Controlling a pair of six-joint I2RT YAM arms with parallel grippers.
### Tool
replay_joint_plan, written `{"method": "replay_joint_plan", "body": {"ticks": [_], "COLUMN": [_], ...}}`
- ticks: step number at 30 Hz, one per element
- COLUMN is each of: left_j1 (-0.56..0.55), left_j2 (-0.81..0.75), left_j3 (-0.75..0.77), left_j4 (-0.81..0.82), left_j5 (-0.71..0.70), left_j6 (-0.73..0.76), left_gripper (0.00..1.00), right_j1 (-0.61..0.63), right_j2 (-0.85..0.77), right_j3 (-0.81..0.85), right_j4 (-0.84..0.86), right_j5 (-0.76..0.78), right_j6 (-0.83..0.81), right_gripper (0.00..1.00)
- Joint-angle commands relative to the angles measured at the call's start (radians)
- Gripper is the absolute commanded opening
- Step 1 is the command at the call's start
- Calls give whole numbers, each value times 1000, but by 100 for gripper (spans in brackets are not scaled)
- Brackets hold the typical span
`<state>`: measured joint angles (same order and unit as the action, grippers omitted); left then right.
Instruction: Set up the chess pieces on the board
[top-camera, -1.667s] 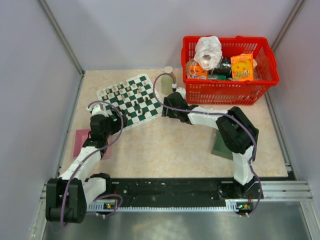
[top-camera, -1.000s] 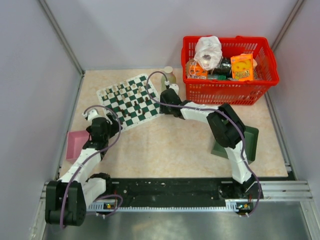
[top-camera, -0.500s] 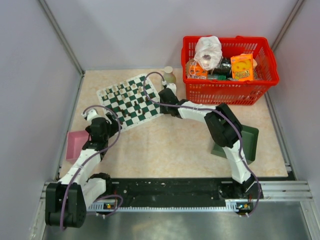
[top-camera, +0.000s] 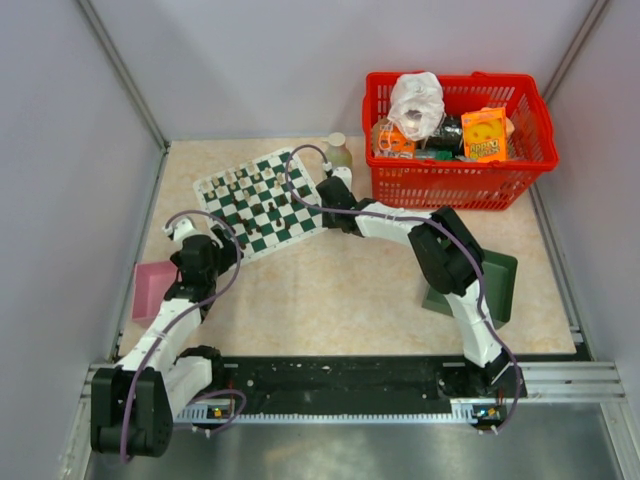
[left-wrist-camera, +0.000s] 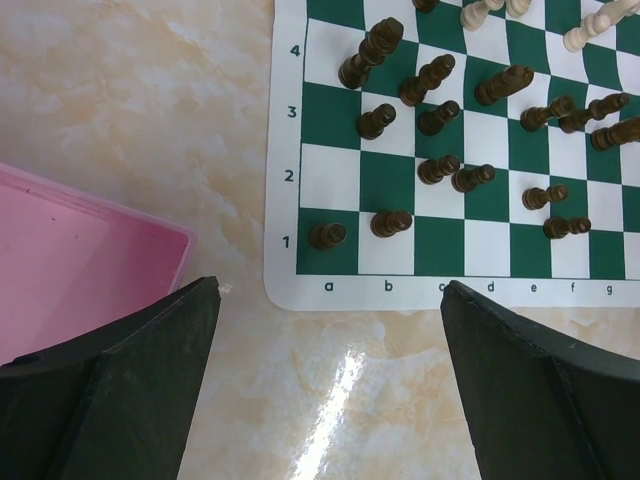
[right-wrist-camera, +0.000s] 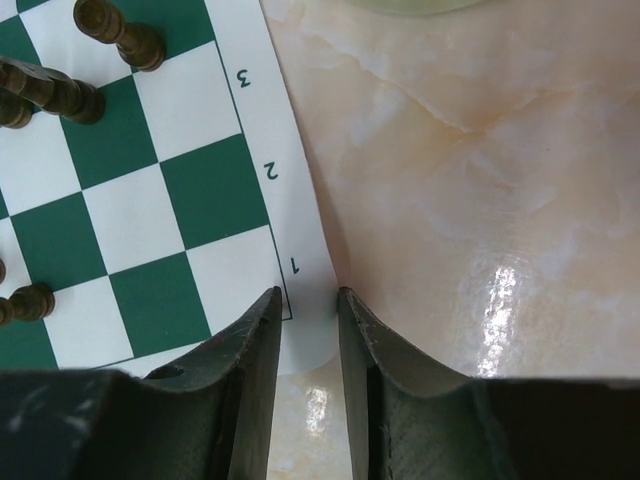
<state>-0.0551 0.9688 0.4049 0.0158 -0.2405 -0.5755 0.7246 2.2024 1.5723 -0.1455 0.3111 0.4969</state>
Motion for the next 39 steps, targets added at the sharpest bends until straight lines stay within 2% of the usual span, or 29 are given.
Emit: {"method": "replay_joint_plan", "body": {"ticks": [1,3,8,11,22,28,35,39], "left_j1": [3,3,3,3,3,3,3,3], "left_j2": [-5,-2,-12,-16,-25,-24,-12,5], "left_j3": [44,51,48,49,63,72,74,69], "left_j4": [-3,-10,-8,-11,-11,-13,-11,-40], "left_j5": [-13,-11,-6,-5,1,4,7,59], "left_j6": [11,9,5,6,16,26,31,-4], "left_gripper": [98,98,98,99,99,99,99,95], "right_j1": [16,16,18,18,19,21,19,19], "right_j2": [-15,-21,-35,-46,-105,-155,-204,-211], "right_j3": [-17,-27,-46,-61,-119,-201,-277,-293], "right_j4": [-65,-55,-52,-45,-43,-20,-9,-8], "right_j5": [-6,-10,-23,-23,-36,-98,-93,-90], "right_j6": [-20,-24,-24,-24,-40,-81,-90,-89], "right_gripper": [25,15,13,1,0,0,0,0]}}
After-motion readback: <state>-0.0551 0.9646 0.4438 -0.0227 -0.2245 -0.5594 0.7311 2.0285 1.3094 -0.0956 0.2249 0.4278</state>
